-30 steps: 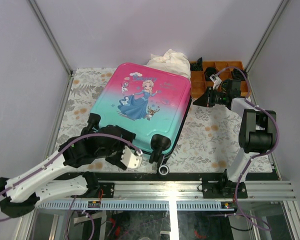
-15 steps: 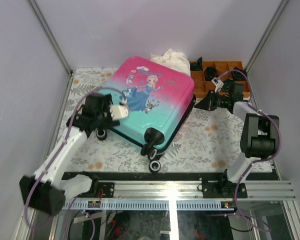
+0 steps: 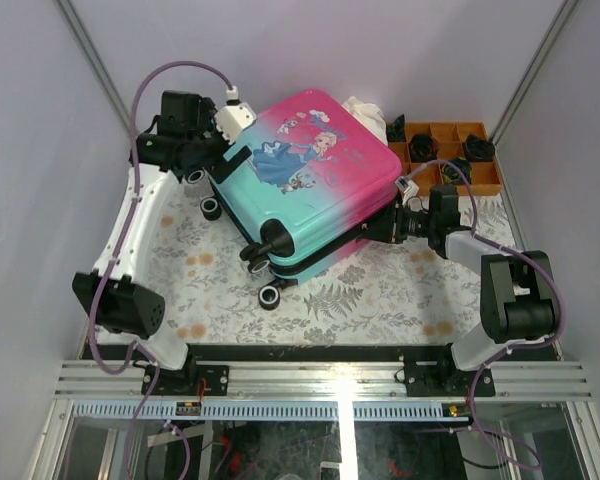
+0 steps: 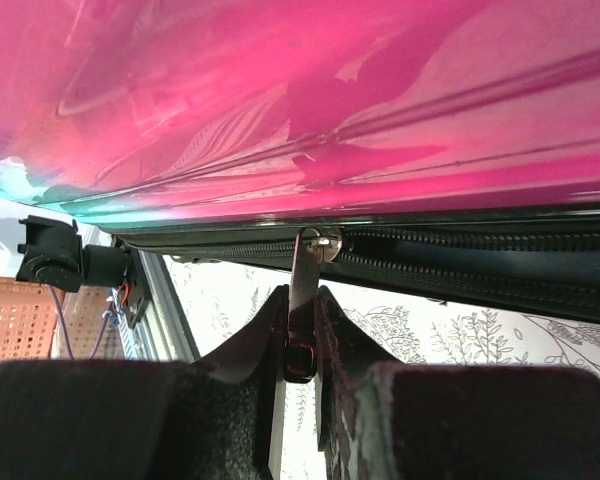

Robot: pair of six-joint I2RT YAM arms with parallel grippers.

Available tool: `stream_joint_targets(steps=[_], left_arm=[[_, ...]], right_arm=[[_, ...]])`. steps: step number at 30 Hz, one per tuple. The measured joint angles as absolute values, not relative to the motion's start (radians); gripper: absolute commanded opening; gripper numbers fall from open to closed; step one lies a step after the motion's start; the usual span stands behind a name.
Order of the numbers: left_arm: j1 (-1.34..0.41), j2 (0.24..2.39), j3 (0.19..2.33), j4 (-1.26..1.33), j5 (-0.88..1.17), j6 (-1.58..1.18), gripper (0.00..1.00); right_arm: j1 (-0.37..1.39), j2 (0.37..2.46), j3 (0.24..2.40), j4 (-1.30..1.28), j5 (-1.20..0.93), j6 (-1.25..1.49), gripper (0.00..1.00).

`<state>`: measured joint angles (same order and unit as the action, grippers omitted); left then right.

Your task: Pack the luggage

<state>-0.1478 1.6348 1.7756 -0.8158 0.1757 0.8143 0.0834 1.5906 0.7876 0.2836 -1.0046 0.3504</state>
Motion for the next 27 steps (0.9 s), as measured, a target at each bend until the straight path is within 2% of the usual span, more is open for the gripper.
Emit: stream_joint_targets(steps=[4,9,15,17,22,27], left_arm=[[-0.184,1.539,1.888,-0.967,0.347,0.706,1.0],[-0.255,1.339,1.751,-1.148,0.436,0.632,1.0],[-0.423,1.218,1.497,-1.208,0.401,0.508,0.93],[-0.458,1.219,1.449,-1.204,0.383,0.477,0.95],[-0.501,1.252,1.407,-1.176,0.314,0.427,0.96],[-0.579,1.299,1.4,-1.12,0.265,0.416,0.89]], right_arm=[[0.099,1.586,0.78,0.297,-1.003,0.372,0.0],[0.099,1.586,0.78,0.297,-1.002,0.374,0.0],[0.099,1.586,0.781,0.292,-1.002,0.371,0.0],[0.099,1.586,0.781,0.289,-1.002,0.37,0.0],[0.099,1.583,0.783,0.276,-0.995,0.361,0.0],[0.102,1.578,0.785,0.266,-0.987,0.351,0.0]])
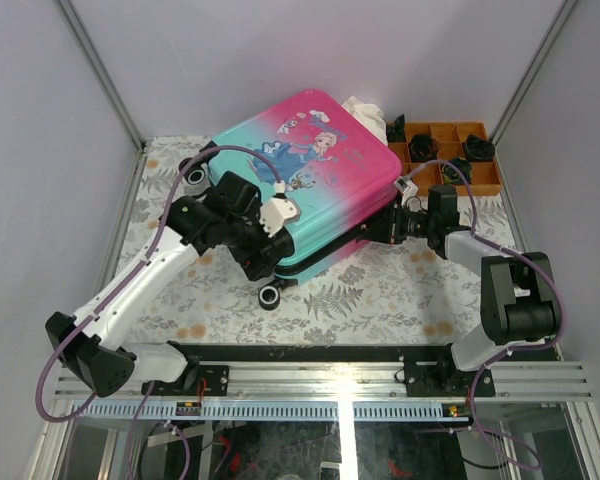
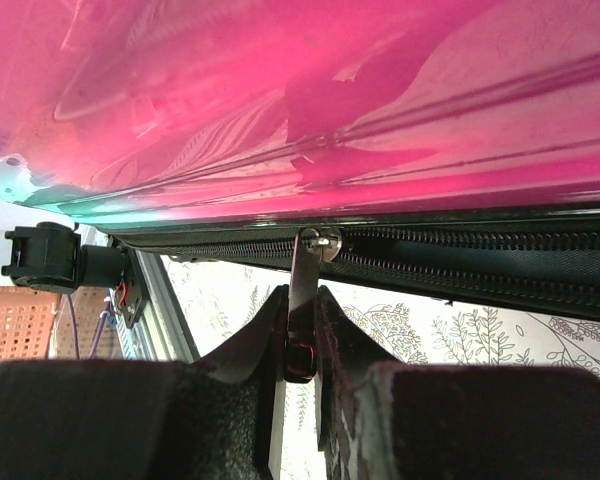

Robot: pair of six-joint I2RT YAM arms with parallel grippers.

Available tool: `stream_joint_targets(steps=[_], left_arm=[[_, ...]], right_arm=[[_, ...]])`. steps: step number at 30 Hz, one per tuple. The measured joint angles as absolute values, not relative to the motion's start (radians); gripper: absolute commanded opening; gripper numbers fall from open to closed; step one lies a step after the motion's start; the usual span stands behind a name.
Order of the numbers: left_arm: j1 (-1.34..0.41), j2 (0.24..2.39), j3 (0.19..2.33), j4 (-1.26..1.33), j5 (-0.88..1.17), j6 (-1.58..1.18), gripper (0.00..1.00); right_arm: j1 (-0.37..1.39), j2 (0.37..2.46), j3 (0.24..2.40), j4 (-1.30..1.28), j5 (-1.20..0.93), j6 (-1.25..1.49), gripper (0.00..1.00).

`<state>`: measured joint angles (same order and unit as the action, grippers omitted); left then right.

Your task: Pack the luggage

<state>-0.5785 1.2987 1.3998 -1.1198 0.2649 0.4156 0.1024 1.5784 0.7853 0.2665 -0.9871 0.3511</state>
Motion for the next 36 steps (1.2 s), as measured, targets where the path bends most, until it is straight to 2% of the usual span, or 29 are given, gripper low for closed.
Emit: stream_joint_targets(steps=[4,7,12,17,19,24,36], left_arm=[[-0.616,1.327,1.372,-1.091,0.242,0.416,0.82],[-0.622,1.342,1.357,-1.078,0.215,0.417,0.71],[-0.622,1.343,1.339,-1.052,0.178,0.427,0.43],[-0.622,1.31,1.308,-1.011,0.151,0.455,0.08],[-0.619,1.29,1.29,-1.001,0.144,0.472,0.01],[-0.568,1.229,1.238,-0.982,0.176,0.563,0.0],[-0.339,1.122,1.169,-1.067,0.192,1.008,0.0]], right_arm=[[0.103,1.578,0.788,0.261,-0.985,0.347,0.0],[0.103,1.575,0.788,0.255,-0.984,0.342,0.0],[0.103,1.568,0.792,0.234,-0.977,0.323,0.0],[0.096,1.553,0.797,0.196,-0.979,0.297,0.0],[0.083,1.545,0.797,0.176,-0.984,0.286,0.0],[0.033,1.517,0.797,0.095,-1.007,0.248,0.0],[-0.108,1.466,0.802,-0.123,-1.054,0.097,0.0]])
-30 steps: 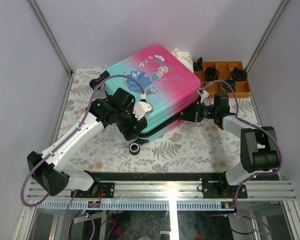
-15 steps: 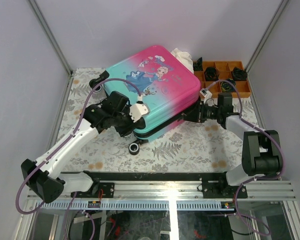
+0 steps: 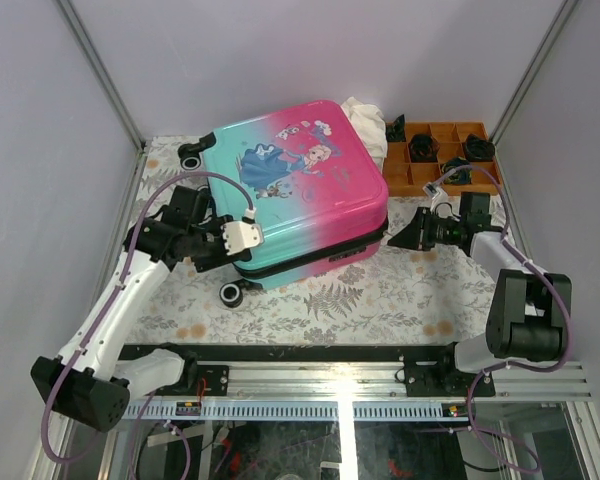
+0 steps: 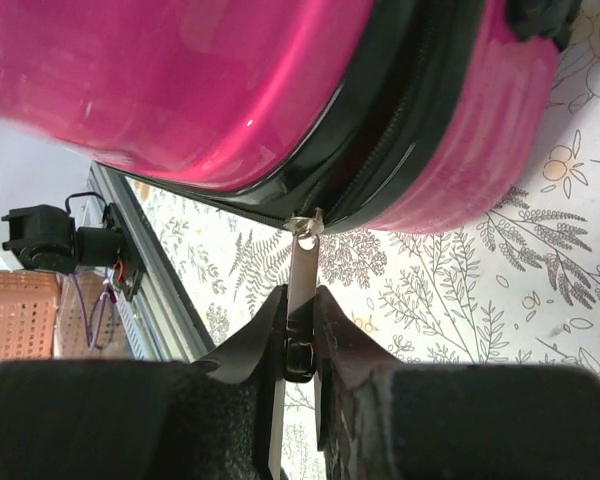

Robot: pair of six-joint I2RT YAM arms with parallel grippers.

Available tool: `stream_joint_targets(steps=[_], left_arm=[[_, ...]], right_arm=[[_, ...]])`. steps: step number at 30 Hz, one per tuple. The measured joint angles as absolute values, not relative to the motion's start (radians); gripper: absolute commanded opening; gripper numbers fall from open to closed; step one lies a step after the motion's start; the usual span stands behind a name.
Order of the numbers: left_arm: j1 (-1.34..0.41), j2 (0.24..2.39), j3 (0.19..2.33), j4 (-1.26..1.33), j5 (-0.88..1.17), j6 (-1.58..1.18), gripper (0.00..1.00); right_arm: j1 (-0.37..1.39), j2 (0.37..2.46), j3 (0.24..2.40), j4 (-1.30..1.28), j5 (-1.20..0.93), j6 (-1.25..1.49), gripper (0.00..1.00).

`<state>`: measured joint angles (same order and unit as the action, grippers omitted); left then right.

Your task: Pack the luggage

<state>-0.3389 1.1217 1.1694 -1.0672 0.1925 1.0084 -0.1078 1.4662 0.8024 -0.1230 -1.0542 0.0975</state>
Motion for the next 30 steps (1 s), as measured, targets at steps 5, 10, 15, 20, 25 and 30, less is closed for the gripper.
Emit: stream_joint_targets(steps=[5,10,15,20,25,30], left_arm=[[-0.266,1.088,1.124,-1.039,0.208,1.172,0.0],[-0.252,1.082,1.11,-1.027,0.216,1.256,0.0],[-0.243,1.084,1.1,-1.012,0.208,1.308,0.0],[-0.234,1.081,1.077,-0.977,0.181,1.36,0.0],[-0.226,1.081,1.06,-0.942,0.146,1.402,0.0],[-0.216,1.088,1.054,-0.922,0.122,1.427,0.0]], right_arm=[[-0.147,1.513,0.867,-0.193,-1.089,0.056,0.0],[-0.158,1.568,0.913,-0.173,-1.104,0.092,0.0],[-0.154,1.639,0.959,-0.11,-1.112,0.164,0.0],[-0.125,1.707,1.016,-0.044,-1.1,0.2,0.0],[-0.091,1.794,1.086,0.032,-1.087,0.239,0.0],[-0.042,1.864,1.151,0.118,-1.039,0.274,0.0]])
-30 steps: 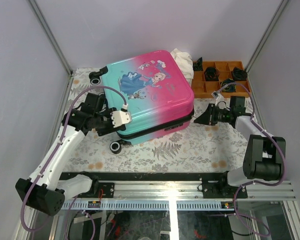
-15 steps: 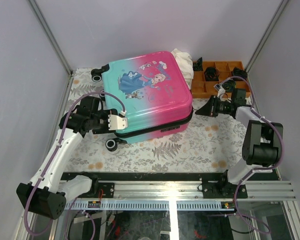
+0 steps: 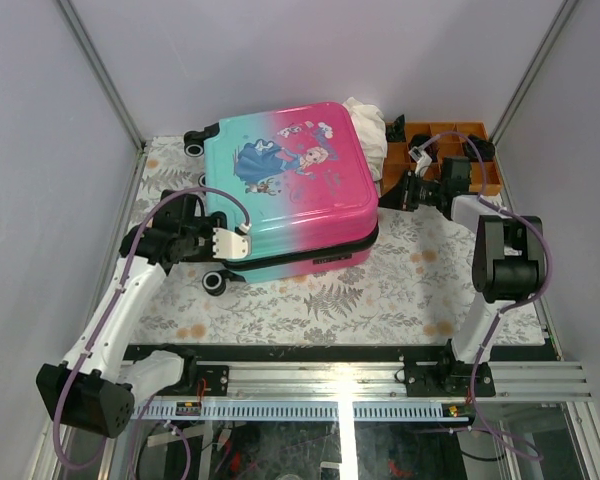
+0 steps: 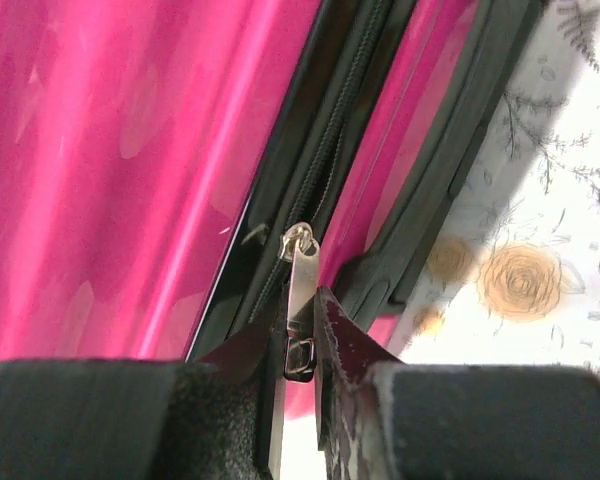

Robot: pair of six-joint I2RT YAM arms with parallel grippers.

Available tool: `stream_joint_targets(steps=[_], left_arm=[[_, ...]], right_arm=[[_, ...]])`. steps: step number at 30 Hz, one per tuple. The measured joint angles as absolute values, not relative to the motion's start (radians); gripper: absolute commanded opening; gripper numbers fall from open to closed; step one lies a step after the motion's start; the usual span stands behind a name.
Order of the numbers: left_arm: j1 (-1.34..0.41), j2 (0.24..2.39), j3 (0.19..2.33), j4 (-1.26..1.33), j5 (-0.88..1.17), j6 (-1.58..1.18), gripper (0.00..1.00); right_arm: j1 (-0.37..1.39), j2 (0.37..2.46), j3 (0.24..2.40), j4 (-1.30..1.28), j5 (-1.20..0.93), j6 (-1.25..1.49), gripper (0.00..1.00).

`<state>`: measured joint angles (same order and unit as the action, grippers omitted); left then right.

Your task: Pack the luggage

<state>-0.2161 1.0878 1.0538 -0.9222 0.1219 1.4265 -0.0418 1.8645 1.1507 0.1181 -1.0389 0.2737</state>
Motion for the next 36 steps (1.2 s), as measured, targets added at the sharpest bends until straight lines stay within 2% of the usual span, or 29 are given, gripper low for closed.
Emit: stream_joint_targets(steps=[9,10,12,15,18,20,29,36], left_arm=[[-0.205,1.102,1.055,-0.912,0.097,1.444,0.0],[-0.204,1.102,1.055,-0.911,0.096,1.444,0.04],[-0.2,1.108,1.06,-0.912,0.096,1.44,0.2],[-0.192,1.124,1.089,-0.932,0.102,1.409,0.59],[-0.175,1.166,1.157,-0.999,0.162,1.341,0.92],[-0.169,1.178,1.204,-1.034,0.22,1.294,1.0],[-0.132,1.153,1.384,-1.002,0.523,0.848,1.0],[0.006,1.292,1.425,-0.798,0.532,0.413,1.0]], right_arm=[[0.021,1.935,1.196,0.238,-0.978,0.35,0.0],[0.024,1.938,1.196,0.242,-0.977,0.357,0.0],[0.028,1.939,1.196,0.25,-0.972,0.368,0.0],[0.039,1.939,1.196,0.267,-0.955,0.382,0.0],[0.045,1.939,1.194,0.283,-0.933,0.392,0.0],[0.048,1.939,1.189,0.297,-0.925,0.396,0.0],[0.058,1.919,1.158,0.332,-0.896,0.396,0.0],[0.074,1.894,1.129,0.356,-0.855,0.384,0.0]])
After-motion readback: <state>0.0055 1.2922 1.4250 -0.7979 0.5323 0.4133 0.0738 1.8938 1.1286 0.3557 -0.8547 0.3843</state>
